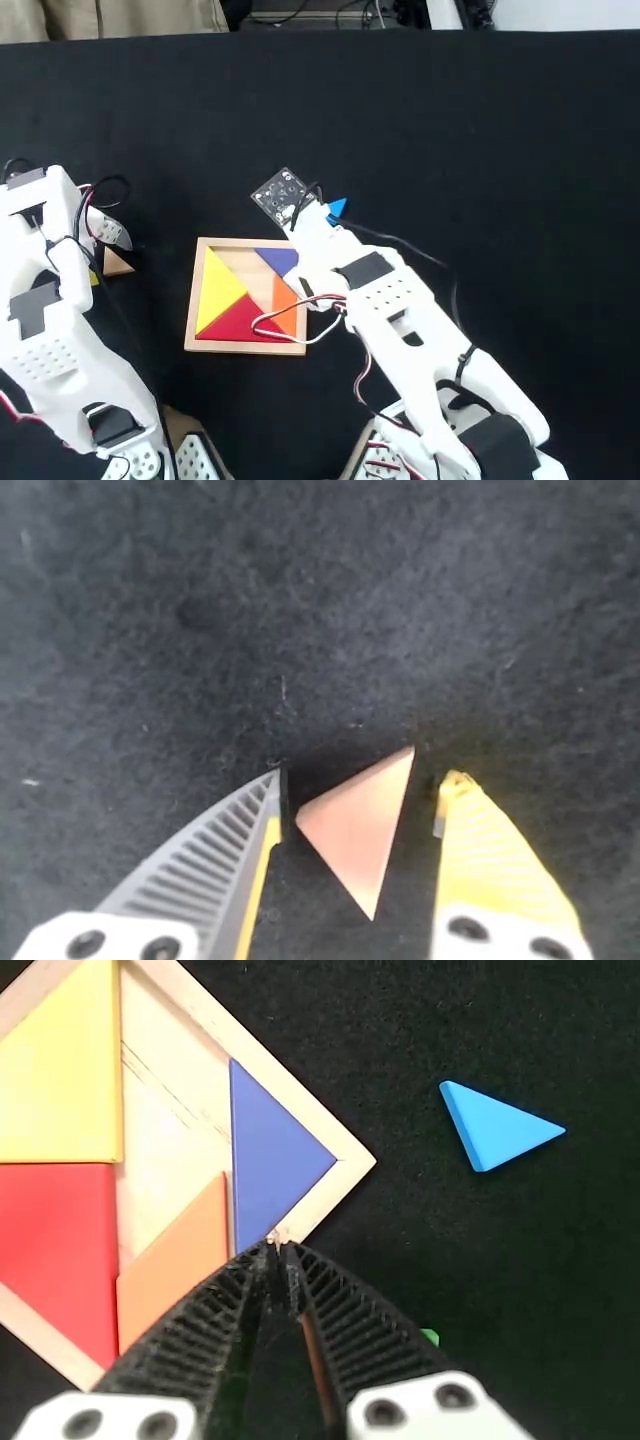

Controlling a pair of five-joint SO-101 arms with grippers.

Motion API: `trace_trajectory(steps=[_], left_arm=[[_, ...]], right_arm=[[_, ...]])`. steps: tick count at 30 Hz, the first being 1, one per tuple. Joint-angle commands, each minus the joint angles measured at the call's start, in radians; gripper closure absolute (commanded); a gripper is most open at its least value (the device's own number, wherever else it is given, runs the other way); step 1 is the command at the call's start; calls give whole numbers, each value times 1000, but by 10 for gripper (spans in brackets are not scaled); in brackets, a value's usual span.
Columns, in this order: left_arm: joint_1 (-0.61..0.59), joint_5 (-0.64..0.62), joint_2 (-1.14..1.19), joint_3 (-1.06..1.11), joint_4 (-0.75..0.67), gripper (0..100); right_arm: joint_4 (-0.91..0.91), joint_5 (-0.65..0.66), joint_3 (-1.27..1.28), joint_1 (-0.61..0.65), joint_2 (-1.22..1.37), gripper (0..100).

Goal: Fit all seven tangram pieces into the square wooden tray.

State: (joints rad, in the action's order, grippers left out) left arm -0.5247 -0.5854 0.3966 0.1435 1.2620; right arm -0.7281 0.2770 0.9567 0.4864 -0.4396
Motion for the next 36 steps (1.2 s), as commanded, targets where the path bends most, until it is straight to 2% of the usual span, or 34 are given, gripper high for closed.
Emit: trace_trajectory(steps=[1,8,15,30,33,36], left_arm=[[-10,-11,-2,-21,-3,755],[-8,-11,-2,-15,-3,756],[44,-11,-2,-19,-3,872],[45,0,-11,-77,-40,877],[76,58,0,-156,-40,877],[156,112,2,-177,-40,877]], right_arm=[[0,9,-5,20,-33,984],[0,9,-5,20,-33,984],[2,9,-5,20,-33,984],[2,9,-5,20,-33,984],[2,9,-5,18,-33,984],[2,9,-5,15,-33,984]])
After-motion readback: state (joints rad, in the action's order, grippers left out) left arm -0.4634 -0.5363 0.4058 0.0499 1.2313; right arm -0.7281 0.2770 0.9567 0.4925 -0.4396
